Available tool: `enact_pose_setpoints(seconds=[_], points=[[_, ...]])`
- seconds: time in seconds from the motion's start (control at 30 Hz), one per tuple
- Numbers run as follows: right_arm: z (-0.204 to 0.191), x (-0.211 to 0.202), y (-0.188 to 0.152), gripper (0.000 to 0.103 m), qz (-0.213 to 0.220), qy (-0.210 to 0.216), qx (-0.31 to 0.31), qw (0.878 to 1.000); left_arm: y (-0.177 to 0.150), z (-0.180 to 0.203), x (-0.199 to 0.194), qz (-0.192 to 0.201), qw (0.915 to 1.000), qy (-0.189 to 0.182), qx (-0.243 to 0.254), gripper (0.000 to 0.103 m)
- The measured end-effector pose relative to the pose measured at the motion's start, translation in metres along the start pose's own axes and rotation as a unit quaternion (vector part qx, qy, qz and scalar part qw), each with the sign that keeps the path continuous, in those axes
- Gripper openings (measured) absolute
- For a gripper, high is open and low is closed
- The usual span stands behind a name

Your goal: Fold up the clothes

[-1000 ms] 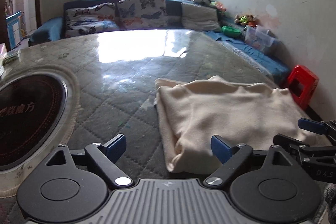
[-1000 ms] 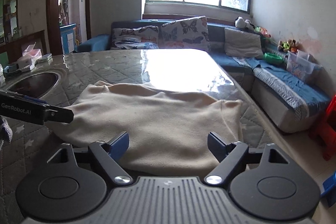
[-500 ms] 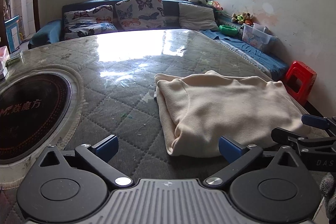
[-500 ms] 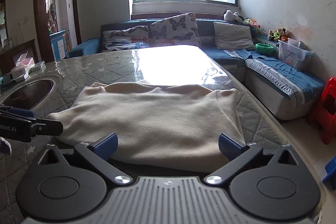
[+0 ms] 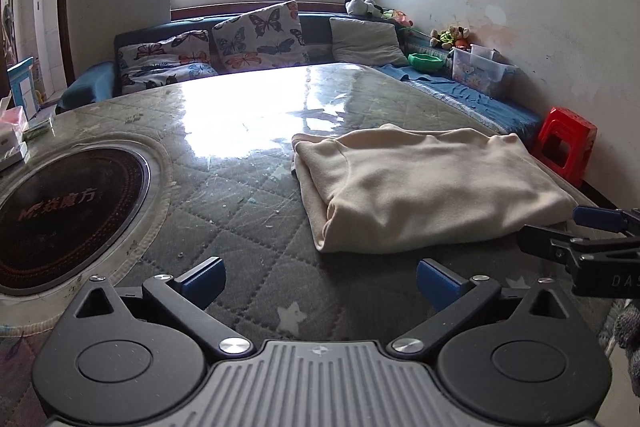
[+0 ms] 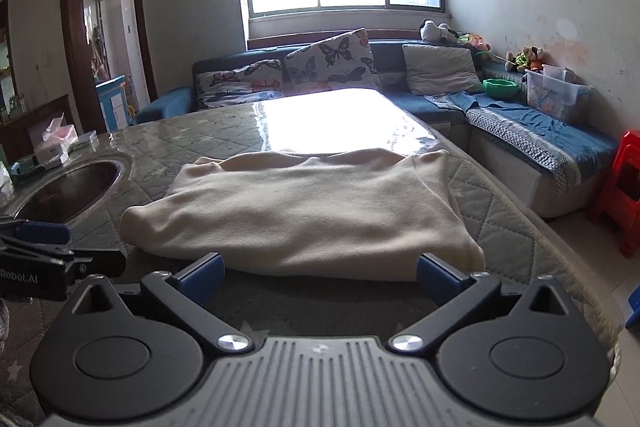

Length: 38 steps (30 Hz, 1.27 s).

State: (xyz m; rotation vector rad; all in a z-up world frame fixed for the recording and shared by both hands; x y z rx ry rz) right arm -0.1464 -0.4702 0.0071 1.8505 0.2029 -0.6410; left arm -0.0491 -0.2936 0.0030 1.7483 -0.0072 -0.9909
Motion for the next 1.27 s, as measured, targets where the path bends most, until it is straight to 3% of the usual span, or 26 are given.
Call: enact_pose_setpoints(seconds=[0.63,1.27], points=[[-0.004,-0.004,-0.019,0.103,-0.015,-0.019,0.0,1.0,-0.012,0.017,-0.012,-0.003,0.9999,-0.003,0.01,0.103],[-0.01,-0.015,-0.028,0.103,-0.022,-0.009,0.009,1.0,-0.019,0.03,-0.02,-0.008,0.9997,-0.012,0.02,0.103]])
Point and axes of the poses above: each gripper's, at about its wrist camera, not at the fingertips, and x roughly the way its jaws point, z to its right, y to its top, the point moved 4 cm from there along x, roughly the way its jaws point, and after that the axes turned 10 degrees about x, right-handed, at the moved point
